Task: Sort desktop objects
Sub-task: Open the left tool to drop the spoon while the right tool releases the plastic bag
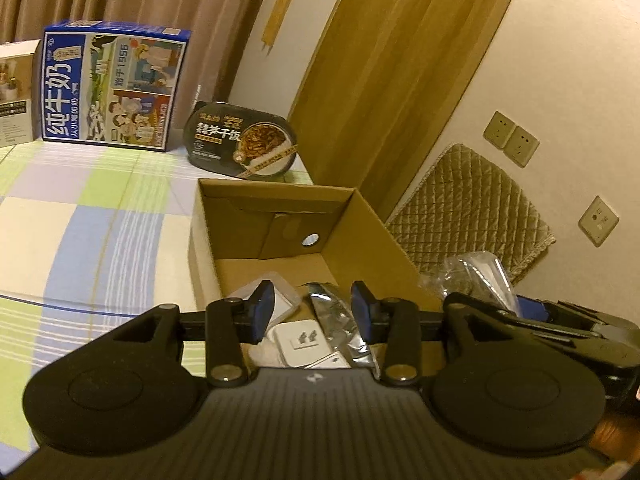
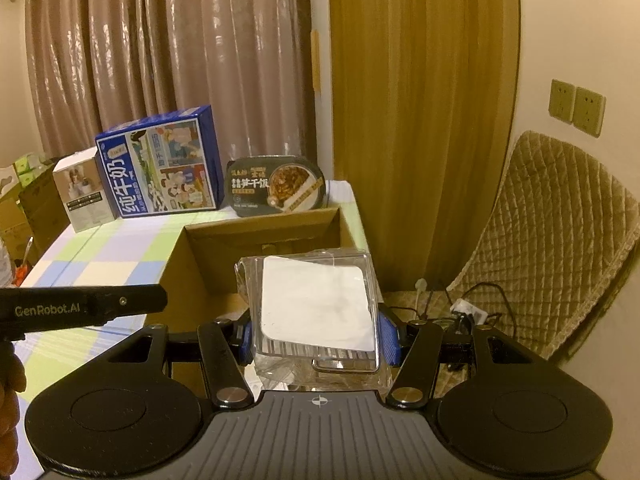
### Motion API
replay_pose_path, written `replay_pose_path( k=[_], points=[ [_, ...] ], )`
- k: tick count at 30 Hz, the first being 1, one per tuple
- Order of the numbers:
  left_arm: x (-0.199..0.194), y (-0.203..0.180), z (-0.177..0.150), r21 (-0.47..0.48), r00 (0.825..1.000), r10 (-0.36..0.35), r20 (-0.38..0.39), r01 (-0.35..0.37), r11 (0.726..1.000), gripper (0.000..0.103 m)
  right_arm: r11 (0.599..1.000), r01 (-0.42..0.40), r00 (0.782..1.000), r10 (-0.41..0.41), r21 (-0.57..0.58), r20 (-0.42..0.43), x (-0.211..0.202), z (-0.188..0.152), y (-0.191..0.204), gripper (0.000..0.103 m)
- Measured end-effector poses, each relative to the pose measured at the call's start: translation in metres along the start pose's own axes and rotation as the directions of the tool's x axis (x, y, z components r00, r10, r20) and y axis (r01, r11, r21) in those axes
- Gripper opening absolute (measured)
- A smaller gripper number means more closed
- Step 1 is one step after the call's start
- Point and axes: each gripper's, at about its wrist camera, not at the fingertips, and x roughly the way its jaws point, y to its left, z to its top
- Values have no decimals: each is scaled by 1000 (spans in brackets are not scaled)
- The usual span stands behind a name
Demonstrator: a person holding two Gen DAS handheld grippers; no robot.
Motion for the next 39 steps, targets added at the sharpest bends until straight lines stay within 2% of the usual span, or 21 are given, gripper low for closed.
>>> replay_pose_path(
  k=[11, 29, 30, 31, 32, 33, 34, 39],
  points=[
    [-4, -6, -9, 66, 1000, 25, -16, -24, 998, 36, 1000, -10, 1000, 10, -3, 3, 0, 2, 5, 54],
    [-4, -5, -13, 69, 1000, 21, -23, -20, 997, 38, 999, -45, 999, 45, -8, 0, 10, 8, 11, 54],
    [-4, -4, -13, 69, 1000, 23, -21, -21, 997, 40, 998, -63, 998, 63, -7, 1, 12, 10, 11, 55],
    [-4, -3, -13, 67, 999, 26, -20, -25, 997, 42, 998, -69, 998, 69, -7, 3, 13, 12, 11, 64],
    [-4, -2, -13, 65, 999, 31, -18, -30, 997, 48, 998, -69, 997, 69, -4, 14, 13, 13, 10, 73],
    [-5, 0, -13, 64, 999, 40, -15, -39, 997, 57, 998, -69, 997, 69, -1, 26, 12, 14, 10, 75],
    [-6, 1, -13, 65, 999, 50, -10, -49, 997, 59, 998, -68, 997, 68, 5, 33, 11, 15, 9, 75],
    [-12, 7, -15, 68, 997, 74, 1, -73, 995, 65, 997, -49, 998, 47, 56, 40, 5, 10, 0, 78]
  ],
)
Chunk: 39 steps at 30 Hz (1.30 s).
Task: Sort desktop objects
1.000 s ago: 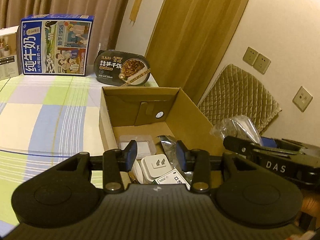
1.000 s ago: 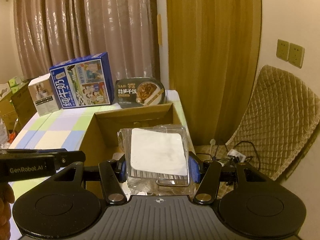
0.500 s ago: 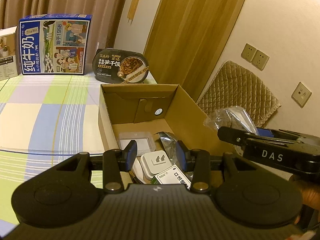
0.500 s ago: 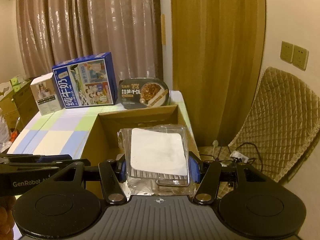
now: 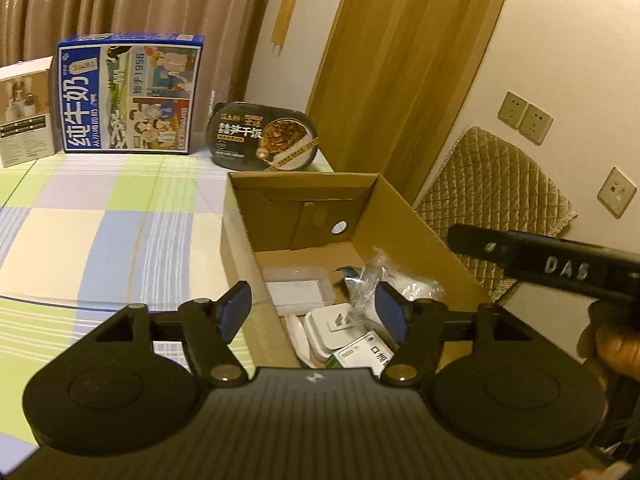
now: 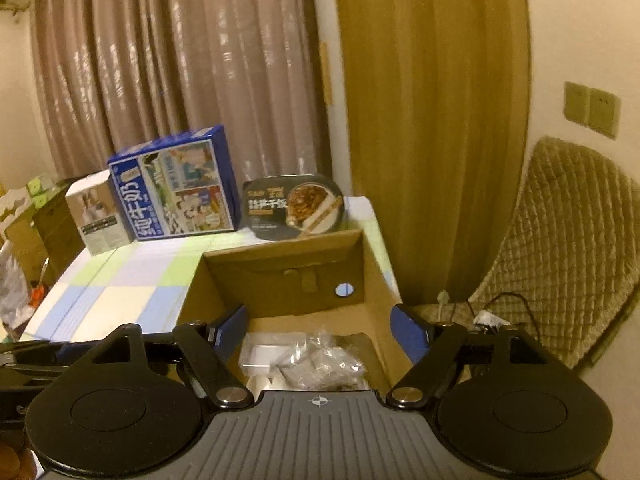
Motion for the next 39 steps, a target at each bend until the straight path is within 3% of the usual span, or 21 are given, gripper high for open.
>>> replay_pose_path(
  k=[5, 13, 22, 27, 31, 39],
  points=[
    [-12, 5, -7, -7, 1000, 19, 7, -19, 1000, 79, 999, 11, 1000, -10, 42, -28, -17, -19, -5, 90],
    [-50, -9, -27, 36, 997, 71, 41, -73, 997, 101, 995, 57, 998, -54, 77, -33, -71, -47, -7, 101],
    [-100, -36, -53, 40, 994, 109, 9, -109, 993, 102, 996, 89, 993, -86, 32, -87, -132, -72, 3, 101],
    [-124, -53, -70, 48, 996, 88, -26, -86, 995, 102, 996, 87, 991, -86, 7, -102, -163, -86, 6, 101],
    [-143, -64, -85, 86, 992, 117, -38, -114, 990, 102, 994, 109, 988, -110, -14, -110, -182, -93, 8, 101],
    [-175, -69, -103, 81, 993, 98, -71, -92, 992, 102, 995, 96, 985, -101, -37, -139, -206, -110, 17, 101]
  ],
)
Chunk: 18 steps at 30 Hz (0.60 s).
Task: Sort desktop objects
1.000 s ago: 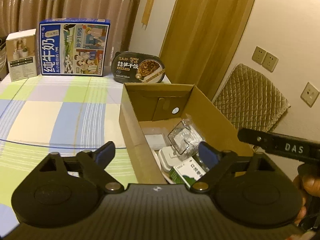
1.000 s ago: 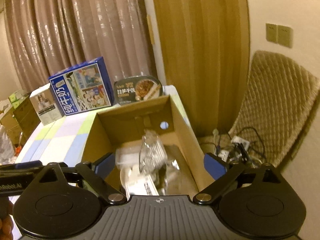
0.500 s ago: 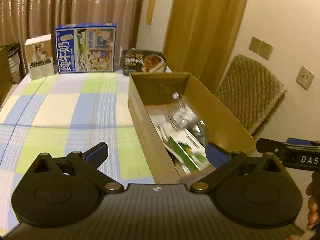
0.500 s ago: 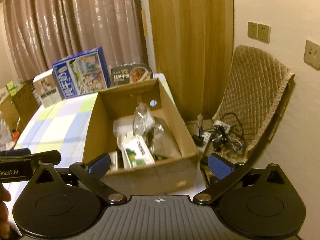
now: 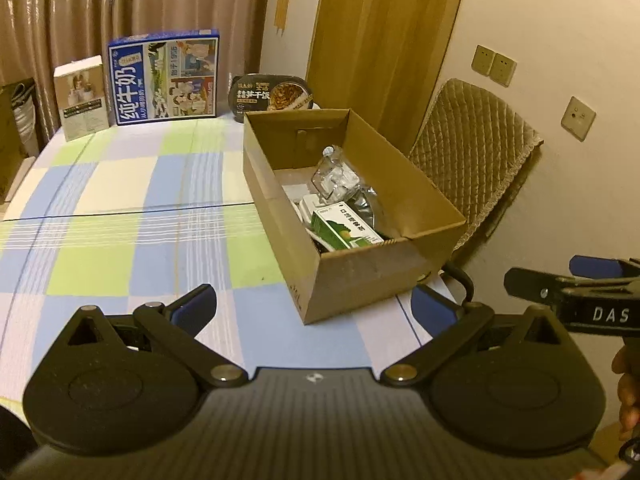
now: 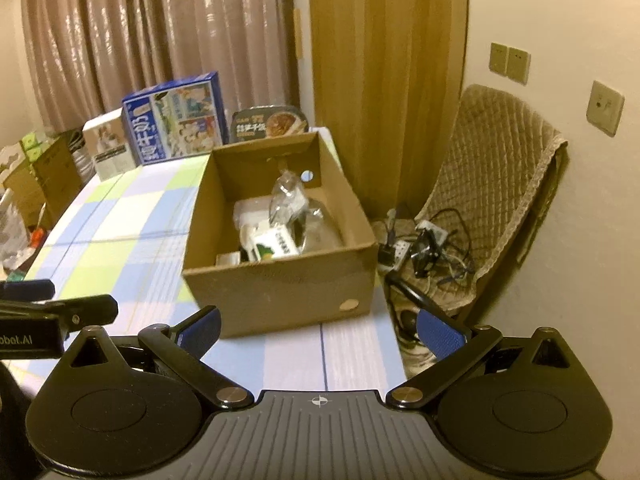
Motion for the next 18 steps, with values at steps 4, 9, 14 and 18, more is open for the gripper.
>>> replay_pose_path(
  k=[4, 9, 14, 18],
  points=[
    [-12, 2, -10, -2, 1000, 17, -16, -17, 1000, 102, 1000, -1, 1000, 1, 4, 17, -13, -3, 4, 101],
    [-22, 5, -17, 0, 999, 33, -26, -33, 999, 102, 1000, -9, 999, 9, -16, 40, -22, -1, 12, 101],
    [-26, 6, -22, 0, 999, 30, -36, -30, 1000, 102, 999, -24, 999, 25, -22, 39, -21, -1, 18, 101],
    [-28, 7, -24, -4, 999, 33, -38, -33, 999, 102, 999, -35, 999, 35, -21, 27, -18, -5, 21, 101]
  ],
)
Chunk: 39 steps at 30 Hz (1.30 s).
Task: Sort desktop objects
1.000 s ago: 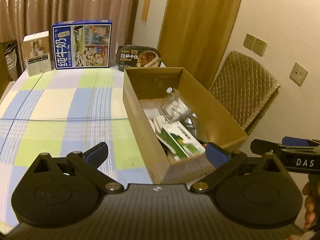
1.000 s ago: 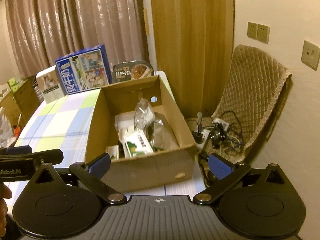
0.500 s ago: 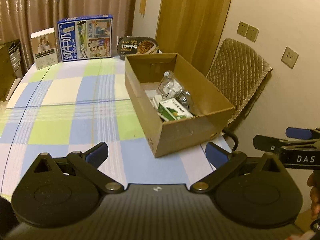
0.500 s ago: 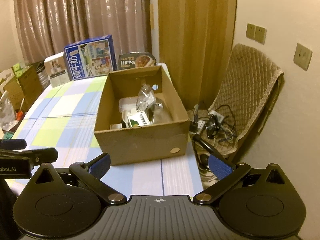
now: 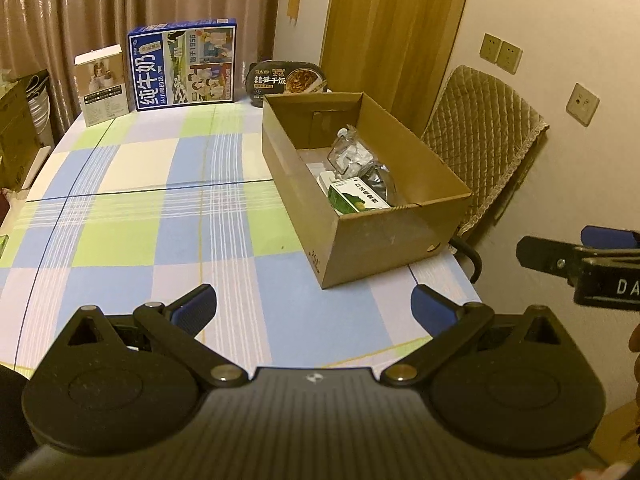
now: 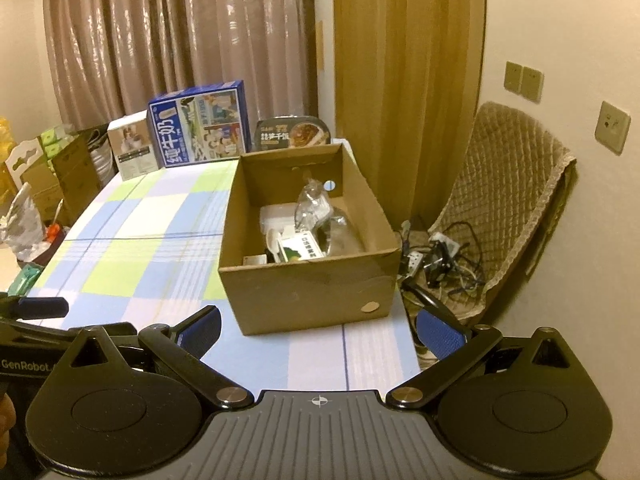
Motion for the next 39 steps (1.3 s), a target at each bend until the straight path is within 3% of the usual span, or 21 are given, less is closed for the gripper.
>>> replay_pose_path(
  k=[39],
  points=[
    [8, -1, -3, 8, 1000, -4, -8, 4, 1000, 102, 999, -12, 999, 13, 34, -34, 8, -13, 1, 101]
  ],
)
